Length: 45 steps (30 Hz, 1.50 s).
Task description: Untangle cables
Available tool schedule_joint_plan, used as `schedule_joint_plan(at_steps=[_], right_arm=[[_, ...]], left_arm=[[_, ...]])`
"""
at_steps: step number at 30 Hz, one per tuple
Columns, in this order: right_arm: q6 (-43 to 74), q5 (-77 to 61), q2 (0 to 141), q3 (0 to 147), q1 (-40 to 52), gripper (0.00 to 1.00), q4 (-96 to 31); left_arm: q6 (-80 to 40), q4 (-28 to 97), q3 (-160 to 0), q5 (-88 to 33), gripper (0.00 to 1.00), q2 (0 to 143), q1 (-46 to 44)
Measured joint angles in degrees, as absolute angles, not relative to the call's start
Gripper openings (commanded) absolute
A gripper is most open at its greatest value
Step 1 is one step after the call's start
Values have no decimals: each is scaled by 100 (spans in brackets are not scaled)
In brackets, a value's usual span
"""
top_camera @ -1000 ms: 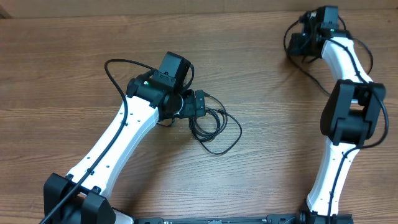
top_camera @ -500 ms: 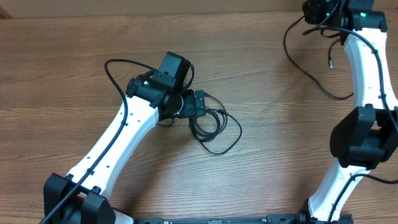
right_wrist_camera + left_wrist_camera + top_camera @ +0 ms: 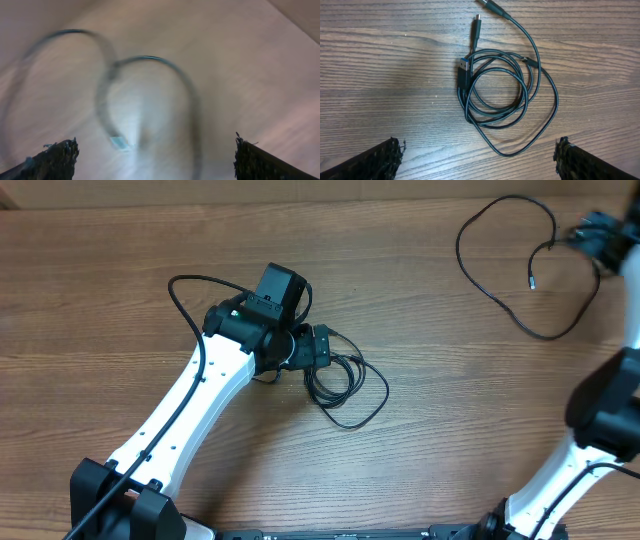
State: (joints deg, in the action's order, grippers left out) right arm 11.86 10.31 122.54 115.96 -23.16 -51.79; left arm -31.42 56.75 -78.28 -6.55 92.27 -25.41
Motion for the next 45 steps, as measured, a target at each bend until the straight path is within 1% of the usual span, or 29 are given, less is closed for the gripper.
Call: schedule_joint_plan(at_steps=[4,7,9,11,12,15,16,19,20,26,31,32,34,35,38,39,40,45], right_arm=[[1358,580,12608,11590,-2956,100,-5360],[1404,325,12912,11583,-3116,100,-5369],[1433,222,13111,11579,-3138,93,-5367],[1459,128,13301,11570,-3135,82,-5354],[1446,104,13360,11570,-3127,80,-5345],[1485,40,13500,11557,-3109,77,-5229],[1481,38,13531,11557,-3107,73,-5194],[1518,115,13594,11557,-3100,56,-5100],[1518,183,13616,11557,-3098,52,-5076],[1492,539,13749,11555,-3098,53,-4947],[1492,545,13880,11555,-3098,52,-4853],[1494,548,13915,11555,-3092,49,-4836],[1505,541,13992,11555,-3085,38,-4810],[1498,585,14011,11557,-3070,30,-4797],[1483,582,14014,11555,-3063,15,-4759],[1494,580,14014,11555,-3061,8,-4755],[1483,576,14014,11555,-3059,4,-4755],[1476,399,14016,11557,-3061,4,-4768]], left_arm=[[-3142,5677,-7828,-655,100,9227,-2541],[-3142,5677,-7828,-657,99,9227,-2541],[-3142,5677,-7828,-657,99,9227,-2541],[-3142,5675,-7828,-657,100,9227,-2541],[-3142,5675,-7828,-655,100,9227,-2541],[-3142,5677,-7828,-657,100,9227,-2541],[-3142,5677,-7828,-655,99,9227,-2541],[-3142,5675,-7828,-655,99,9227,-2541],[-3142,5677,-7828,-657,100,9227,-2541],[-3142,5677,-7828,-657,100,9227,-2541],[-3142,5677,-7828,-655,100,9227,-2541],[-3142,5677,-7828,-657,100,9227,-2541],[-3142,5675,-7828,-655,99,9227,-2541],[-3142,5677,-7828,-657,100,9227,-2541],[-3142,5677,-7828,-657,99,9227,-2541],[-3142,5675,-7828,-655,100,9227,-2541],[-3142,5677,-7828,-655,100,9227,-2541],[-3142,5677,-7828,-657,99,9227,-2541]])
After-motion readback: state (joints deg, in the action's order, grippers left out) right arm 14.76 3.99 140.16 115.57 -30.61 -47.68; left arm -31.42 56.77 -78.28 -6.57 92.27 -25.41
